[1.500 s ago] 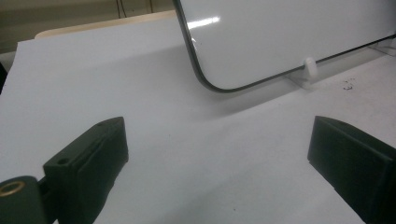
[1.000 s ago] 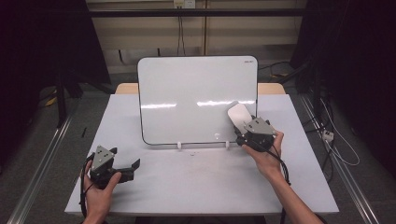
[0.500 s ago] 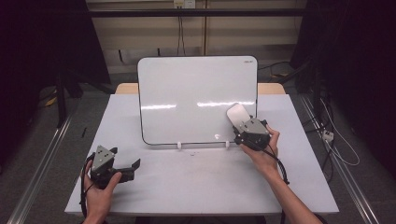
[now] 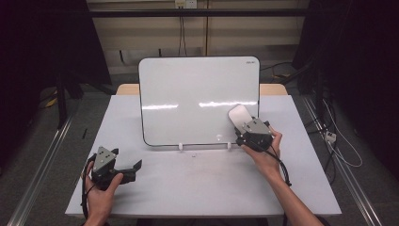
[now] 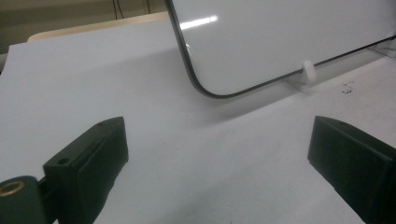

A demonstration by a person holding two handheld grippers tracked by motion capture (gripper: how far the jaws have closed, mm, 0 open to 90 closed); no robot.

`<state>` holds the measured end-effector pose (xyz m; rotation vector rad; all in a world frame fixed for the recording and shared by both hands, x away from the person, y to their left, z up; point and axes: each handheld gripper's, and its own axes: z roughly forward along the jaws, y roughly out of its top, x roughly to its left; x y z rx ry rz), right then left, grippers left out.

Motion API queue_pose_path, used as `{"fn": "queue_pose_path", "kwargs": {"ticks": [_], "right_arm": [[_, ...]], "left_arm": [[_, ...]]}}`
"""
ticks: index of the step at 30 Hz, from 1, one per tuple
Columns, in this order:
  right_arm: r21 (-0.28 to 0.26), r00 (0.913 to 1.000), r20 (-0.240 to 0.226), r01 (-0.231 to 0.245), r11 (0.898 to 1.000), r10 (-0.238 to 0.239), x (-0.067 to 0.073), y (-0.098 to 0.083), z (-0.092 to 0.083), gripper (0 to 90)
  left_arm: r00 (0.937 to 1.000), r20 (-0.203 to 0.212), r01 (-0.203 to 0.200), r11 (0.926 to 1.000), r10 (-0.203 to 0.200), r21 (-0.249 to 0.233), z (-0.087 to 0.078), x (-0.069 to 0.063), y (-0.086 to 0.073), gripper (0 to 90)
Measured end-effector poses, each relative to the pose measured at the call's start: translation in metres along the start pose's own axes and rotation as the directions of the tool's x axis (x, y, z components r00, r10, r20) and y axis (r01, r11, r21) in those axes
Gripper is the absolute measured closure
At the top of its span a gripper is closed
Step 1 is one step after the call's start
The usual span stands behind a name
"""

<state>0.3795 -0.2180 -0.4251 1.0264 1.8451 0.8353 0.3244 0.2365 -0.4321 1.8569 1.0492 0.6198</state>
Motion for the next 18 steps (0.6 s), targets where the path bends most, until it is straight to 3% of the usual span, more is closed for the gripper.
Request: {"fn": "queue_pose_path", "kwargs": {"ticks": [6, 18], "right_arm": [[0.002, 0.9993, -0.021, -0.03, 1.0, 0.03, -0.0026, -0.0002, -0.0007, 28.4], [0.012, 0.9942, -0.056, -0.091, 0.996, 0.091, -0.0057, -0.0009, 0.0013, 10.7]], "left_arm": [[1.0, 0.001, 0.003, 1.0, -0.003, 0.002, 0.0007, -0.0004, -0.0003, 4.9], [1.0, 0.009, 0.003, 1.0, -0.003, 0.003, -0.001, 0.001, -0.0018, 4.9]]}}
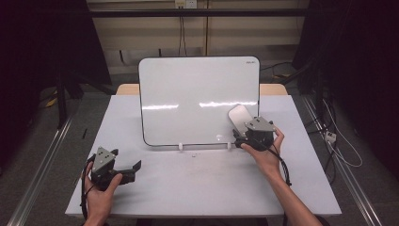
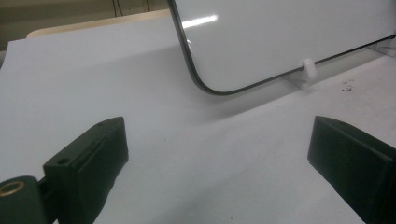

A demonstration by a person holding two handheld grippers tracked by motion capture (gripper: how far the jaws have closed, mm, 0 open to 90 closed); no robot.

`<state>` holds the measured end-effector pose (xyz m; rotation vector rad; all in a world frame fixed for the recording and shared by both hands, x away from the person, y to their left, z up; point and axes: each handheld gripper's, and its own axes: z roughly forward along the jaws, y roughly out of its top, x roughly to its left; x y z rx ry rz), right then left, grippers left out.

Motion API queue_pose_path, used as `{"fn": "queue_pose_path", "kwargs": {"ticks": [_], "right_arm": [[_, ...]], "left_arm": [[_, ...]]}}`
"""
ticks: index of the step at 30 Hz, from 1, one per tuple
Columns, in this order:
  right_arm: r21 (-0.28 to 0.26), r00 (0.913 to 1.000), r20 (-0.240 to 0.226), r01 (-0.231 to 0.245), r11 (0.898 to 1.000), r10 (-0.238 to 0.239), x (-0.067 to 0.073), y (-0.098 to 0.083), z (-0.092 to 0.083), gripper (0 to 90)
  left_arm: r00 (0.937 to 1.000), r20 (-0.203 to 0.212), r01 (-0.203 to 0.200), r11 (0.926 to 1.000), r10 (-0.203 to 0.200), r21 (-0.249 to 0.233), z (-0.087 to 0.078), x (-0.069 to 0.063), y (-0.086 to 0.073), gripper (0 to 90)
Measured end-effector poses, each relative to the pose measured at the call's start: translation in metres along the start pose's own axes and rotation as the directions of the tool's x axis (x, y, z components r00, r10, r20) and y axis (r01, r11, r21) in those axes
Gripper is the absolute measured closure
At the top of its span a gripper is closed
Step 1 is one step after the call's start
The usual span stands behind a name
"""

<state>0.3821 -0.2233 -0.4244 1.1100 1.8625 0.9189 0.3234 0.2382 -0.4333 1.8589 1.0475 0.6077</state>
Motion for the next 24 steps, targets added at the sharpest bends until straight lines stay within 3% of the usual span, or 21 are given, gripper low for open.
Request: {"fn": "queue_pose_path", "kwargs": {"ticks": [6, 15, 21, 24], "right_arm": [[-0.006, 0.9989, -0.027, -0.037, 0.999, 0.037, -0.003, 0.001, -0.002, 6.9], [0.0, 0.9919, -0.074, -0.104, 0.995, 0.103, -0.012, 0.001, -0.007, 5.6], [0.002, 0.9901, -0.047, -0.132, 0.991, 0.132, -0.015, 0.001, -0.016, 6.6], [0.008, 0.9871, -0.069, -0.144, 0.99, 0.144, -0.016, 0.0, -0.021, 7.3]], "left_arm": [[1.0, 0.001, -0.008, 1.0, 0.008, -0.003, 0.0, 0.0, 0.0, 4.9], [0.9999, 0.0, 0.012, 0.9999, -0.012, 0.006, 0.002, 0.002, -0.003, 4.9], [0.9998, -0.006, 0.017, 0.9998, -0.017, -0.007, 0.001, 0.002, -0.001, 6.4], [0.9997, -0.007, 0.023, 0.9996, -0.023, -0.016, -0.001, 0.003, -0.001, 6.3]]}}
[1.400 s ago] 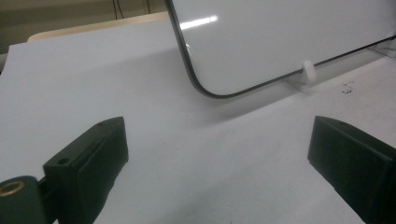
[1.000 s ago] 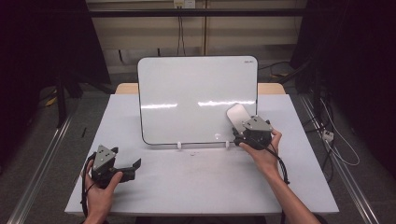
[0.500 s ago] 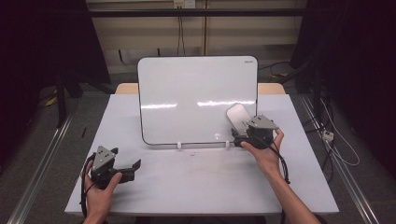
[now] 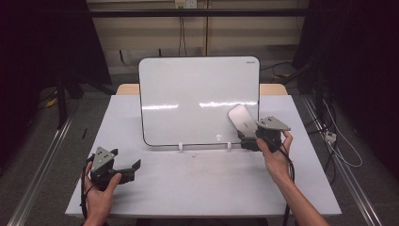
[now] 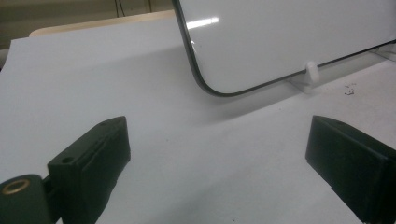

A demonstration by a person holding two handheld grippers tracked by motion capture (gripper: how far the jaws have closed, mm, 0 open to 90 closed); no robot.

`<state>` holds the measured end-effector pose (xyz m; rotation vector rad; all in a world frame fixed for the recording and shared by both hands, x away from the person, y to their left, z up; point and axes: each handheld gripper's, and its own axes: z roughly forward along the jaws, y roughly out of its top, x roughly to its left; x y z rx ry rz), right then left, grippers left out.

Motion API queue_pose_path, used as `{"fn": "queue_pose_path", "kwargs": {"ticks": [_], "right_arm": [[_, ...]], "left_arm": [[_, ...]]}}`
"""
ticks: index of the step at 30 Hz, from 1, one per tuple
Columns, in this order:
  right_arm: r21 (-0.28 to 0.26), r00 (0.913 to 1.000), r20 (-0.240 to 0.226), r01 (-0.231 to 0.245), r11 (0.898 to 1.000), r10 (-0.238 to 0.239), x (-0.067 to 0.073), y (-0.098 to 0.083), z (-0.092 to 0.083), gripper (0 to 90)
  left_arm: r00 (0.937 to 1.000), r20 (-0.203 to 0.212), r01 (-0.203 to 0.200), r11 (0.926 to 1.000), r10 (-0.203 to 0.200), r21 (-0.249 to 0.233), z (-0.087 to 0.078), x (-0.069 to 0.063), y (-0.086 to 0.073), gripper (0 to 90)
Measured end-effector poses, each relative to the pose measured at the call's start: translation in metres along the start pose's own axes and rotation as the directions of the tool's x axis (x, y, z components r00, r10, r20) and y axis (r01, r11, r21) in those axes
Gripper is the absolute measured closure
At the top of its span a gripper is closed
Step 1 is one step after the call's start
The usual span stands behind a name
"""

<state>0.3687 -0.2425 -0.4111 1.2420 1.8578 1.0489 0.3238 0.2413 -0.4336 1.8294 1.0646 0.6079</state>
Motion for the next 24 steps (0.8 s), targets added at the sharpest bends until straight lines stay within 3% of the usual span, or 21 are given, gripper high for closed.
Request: {"fn": "queue_pose_path", "kwargs": {"ticks": [5, 11, 17, 24], "right_arm": [[-0.023, 0.9995, -0.001, -0.03, 0.999, 0.03, -0.005, -0.008, -0.012, 8.4], [0.003, 0.9997, -0.009, -0.023, 1.0, 0.023, -0.009, -0.022, -0.025, 8.6], [-0.013, 0.9981, 0.005, -0.062, 0.998, 0.062, -0.017, -0.036, -0.041, 7.9], [-0.005, 0.996, 0.008, -0.088, 0.996, 0.089, -0.02, -0.054, -0.051, 6.9]], "left_arm": [[0.9999, -0.008, 0.014, 0.9999, -0.014, -0.01, -0.001, 0.002, 0.001, 6.2], [0.9994, 0.008, 0.032, 0.9992, -0.032, -0.022, 0.001, 0.0, 0.004, 6.0], [0.9999, 0.015, -0.001, 1.0, 0.001, -0.002, 0.004, -0.003, 0.005, 5.4], [1.0, 0.008, 0.001, 0.9999, -0.001, -0.014, 0.002, -0.004, 0.005, 5.4]]}}
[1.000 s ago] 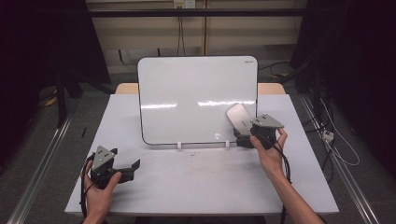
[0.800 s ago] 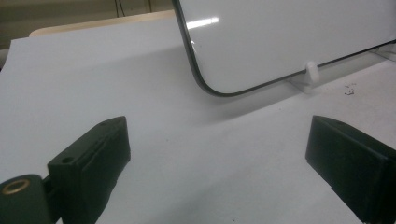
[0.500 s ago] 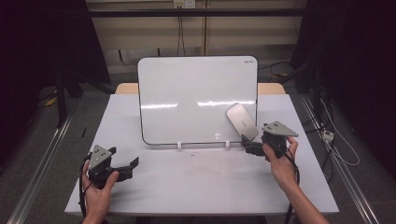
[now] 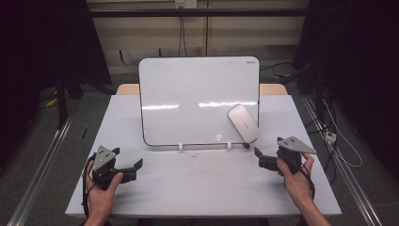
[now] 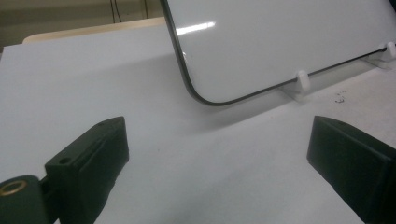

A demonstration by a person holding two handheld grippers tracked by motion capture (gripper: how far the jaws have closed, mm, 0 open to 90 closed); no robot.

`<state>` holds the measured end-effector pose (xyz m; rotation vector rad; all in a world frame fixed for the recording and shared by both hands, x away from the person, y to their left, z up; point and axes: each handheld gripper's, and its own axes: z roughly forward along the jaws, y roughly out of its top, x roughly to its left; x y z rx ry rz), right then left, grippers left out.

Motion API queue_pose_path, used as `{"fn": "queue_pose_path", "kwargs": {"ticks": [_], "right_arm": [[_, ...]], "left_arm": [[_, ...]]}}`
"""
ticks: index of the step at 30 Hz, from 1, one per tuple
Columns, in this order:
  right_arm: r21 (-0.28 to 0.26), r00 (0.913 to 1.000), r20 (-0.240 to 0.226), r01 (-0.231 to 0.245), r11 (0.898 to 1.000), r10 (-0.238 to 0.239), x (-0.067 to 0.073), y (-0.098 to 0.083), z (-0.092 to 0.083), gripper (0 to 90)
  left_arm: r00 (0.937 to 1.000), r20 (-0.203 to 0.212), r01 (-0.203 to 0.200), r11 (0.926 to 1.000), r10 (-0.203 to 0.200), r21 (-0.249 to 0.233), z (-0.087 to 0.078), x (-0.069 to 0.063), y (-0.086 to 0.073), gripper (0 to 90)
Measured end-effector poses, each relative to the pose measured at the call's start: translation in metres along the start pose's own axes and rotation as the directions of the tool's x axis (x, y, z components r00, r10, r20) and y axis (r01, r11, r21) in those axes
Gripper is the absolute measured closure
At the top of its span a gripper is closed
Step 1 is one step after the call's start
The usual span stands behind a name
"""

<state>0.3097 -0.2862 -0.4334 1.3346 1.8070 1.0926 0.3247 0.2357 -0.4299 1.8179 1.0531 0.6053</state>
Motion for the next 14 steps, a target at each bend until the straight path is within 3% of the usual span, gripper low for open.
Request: {"fn": "queue_pose_path", "kwargs": {"ticks": [10, 14], "right_arm": [[-0.005, 0.9997, 0.001, -0.025, 1.0, 0.025, -0.003, -0.027, -0.014, 6.6], [-0.007, 0.9994, 0.003, -0.034, 0.999, 0.034, -0.006, -0.031, -0.016, 6.6]], "left_arm": [[0.9996, -0.012, 0.026, 0.9996, -0.026, -0.008, 0.0, 0.001, 0.0, 5.5], [0.9998, -0.014, 0.011, 0.9999, -0.011, 0.002, -0.001, 0.001, -0.001, 5.5]]}}
